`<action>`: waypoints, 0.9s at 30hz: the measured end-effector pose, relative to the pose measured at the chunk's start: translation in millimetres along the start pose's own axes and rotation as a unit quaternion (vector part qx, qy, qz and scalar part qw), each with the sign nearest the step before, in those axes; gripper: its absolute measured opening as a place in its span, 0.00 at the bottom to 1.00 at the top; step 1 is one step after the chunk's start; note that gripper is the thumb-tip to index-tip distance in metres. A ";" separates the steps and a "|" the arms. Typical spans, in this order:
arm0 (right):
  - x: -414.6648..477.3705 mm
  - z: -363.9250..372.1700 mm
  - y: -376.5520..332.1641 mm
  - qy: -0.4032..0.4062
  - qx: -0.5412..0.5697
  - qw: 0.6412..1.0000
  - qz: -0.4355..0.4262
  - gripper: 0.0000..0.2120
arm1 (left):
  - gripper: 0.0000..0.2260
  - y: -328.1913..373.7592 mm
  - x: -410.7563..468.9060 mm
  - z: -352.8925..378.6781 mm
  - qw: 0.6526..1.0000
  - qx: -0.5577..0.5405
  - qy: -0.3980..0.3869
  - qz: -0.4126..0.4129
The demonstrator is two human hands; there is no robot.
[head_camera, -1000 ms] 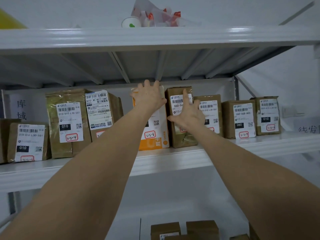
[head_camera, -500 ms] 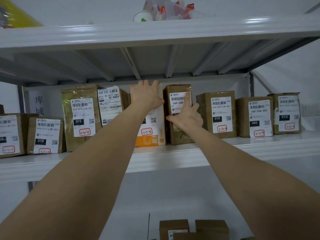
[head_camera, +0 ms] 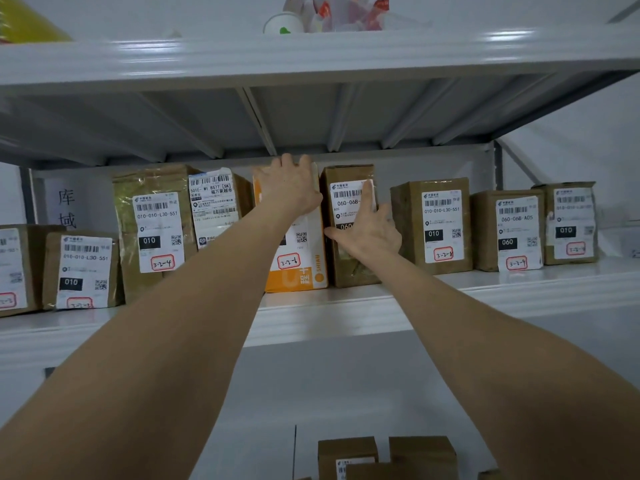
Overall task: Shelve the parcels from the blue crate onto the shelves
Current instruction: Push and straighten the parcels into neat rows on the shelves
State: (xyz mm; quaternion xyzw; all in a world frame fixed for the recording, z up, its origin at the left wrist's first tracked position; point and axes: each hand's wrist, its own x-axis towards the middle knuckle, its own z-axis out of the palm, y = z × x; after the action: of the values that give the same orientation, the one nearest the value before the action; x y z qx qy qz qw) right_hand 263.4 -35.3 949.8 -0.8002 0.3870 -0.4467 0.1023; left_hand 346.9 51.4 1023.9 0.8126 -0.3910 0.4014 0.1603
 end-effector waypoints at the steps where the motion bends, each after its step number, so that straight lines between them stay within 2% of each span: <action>1: -0.7 -1.6 0.8 0.007 -0.003 1.000 -0.003 0.49 | 0.29 2.6 -0.6 0.5 1.000 -0.005 0.023 0.008; 4: 1.1 -10.7 12.0 0.081 -0.010 0.996 -0.039 0.38 | 0.26 14.8 -2.1 0.4 0.990 -0.044 0.120 0.059; 7: 4.9 -27.6 35.6 0.122 -0.046 0.989 -0.074 0.30 | 0.24 43.1 -7.8 -1.0 0.981 -0.064 0.149 0.104; 12: 17.2 -53.2 85.9 0.093 -0.077 0.987 -0.110 0.33 | 0.21 109.7 -18.6 5.4 0.976 -0.080 0.093 0.178; 15: 28.9 -75.0 123.8 0.077 -0.100 0.985 -0.113 0.35 | 0.21 152.3 -18.1 11.6 0.983 -0.087 0.032 0.155; 19: 45.3 -101.7 174.7 0.067 -0.125 0.985 -0.093 0.38 | 0.29 196.7 -17.5 21.1 0.990 -0.092 -0.031 0.107; 27: 86.2 -125.1 216.6 0.037 -0.174 0.977 -0.113 0.46 | 0.38 234.6 6.9 25.2 0.997 -0.027 -0.026 0.074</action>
State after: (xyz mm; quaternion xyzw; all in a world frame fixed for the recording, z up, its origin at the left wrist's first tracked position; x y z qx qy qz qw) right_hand 75.8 -220.9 966.8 -0.8271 0.3691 -0.4107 -0.1044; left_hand 183.4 -117.4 1001.0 0.7873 -0.4645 0.3797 0.1420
